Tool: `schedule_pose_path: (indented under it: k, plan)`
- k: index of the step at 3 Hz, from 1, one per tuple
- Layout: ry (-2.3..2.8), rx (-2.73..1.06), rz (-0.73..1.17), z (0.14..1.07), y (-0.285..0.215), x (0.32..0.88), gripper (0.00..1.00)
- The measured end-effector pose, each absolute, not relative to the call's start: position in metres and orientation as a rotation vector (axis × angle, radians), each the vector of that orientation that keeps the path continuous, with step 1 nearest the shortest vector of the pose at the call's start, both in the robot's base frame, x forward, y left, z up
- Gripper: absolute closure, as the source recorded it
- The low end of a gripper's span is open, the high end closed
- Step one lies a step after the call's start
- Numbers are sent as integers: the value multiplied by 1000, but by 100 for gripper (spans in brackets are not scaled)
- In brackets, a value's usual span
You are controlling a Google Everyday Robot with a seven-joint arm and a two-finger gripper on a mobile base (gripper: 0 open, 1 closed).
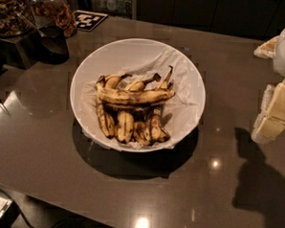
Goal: Pick banana from white bowl
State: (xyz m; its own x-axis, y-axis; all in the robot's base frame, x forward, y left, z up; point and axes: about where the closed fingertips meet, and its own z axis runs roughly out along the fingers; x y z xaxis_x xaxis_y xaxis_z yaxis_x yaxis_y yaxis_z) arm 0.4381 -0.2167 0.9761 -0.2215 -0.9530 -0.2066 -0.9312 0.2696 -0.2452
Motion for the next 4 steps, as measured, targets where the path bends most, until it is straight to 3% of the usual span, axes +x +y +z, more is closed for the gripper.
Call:
schedule_pose_path:
  k: [2, 4]
  plan:
    - [2219, -1755, -110, 981, -209, 437, 0]
    - [2110, -2027, -109, 980, -168, 439, 0]
